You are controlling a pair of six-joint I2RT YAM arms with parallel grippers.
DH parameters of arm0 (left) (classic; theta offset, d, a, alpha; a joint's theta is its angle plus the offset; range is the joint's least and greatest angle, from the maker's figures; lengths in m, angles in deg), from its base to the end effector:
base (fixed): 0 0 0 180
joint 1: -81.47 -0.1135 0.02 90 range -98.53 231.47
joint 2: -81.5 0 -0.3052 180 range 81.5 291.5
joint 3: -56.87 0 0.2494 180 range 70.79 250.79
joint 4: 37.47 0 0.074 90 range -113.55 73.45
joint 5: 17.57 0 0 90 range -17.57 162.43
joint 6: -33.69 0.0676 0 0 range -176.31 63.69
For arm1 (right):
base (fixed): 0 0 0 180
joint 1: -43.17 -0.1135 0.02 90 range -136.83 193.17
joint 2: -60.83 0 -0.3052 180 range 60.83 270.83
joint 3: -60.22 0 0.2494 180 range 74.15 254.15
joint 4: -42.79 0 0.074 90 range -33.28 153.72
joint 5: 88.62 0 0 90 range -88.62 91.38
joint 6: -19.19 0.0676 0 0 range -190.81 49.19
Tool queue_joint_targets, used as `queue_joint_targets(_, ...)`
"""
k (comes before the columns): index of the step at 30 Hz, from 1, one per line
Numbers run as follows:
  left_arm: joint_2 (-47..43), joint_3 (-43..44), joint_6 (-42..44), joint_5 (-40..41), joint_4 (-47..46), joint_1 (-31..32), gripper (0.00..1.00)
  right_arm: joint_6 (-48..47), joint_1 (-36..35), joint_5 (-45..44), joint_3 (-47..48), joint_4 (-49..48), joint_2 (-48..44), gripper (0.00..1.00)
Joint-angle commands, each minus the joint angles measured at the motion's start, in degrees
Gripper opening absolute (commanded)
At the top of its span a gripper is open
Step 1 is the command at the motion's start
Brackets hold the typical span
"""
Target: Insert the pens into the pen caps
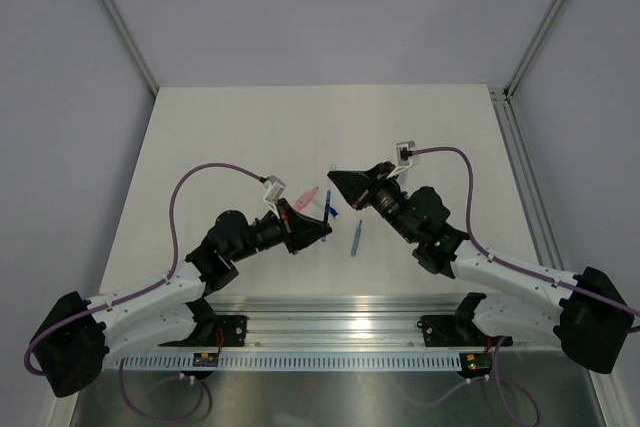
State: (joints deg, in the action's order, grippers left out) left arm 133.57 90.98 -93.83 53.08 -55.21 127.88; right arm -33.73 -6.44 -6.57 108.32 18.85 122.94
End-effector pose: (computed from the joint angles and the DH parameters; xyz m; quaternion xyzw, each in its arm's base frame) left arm 0.1268 -0.1657 0.2768 0.1724 0.6871 -0.5537 0.4377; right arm 0.1743 0.1905 0.3472 -0.0173 0.6437 0.4918 0.5861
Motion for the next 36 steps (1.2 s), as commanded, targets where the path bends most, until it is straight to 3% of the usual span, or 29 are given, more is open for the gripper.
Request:
queue_joint_targets(1, -0.9, -0.1, 1.4, -0.6, -4.2, 0.2, 0.0, -0.8, -0.9, -1.4, 2.0, -2.0, 0.5, 0.0)
queue_joint_targets(36, -1.9, -0.7, 1.3, 1.6, -3.4, 0.2, 0.0, -0.7, -3.0, -0.8, -1.8, -0.1, -2.3, 0.0)
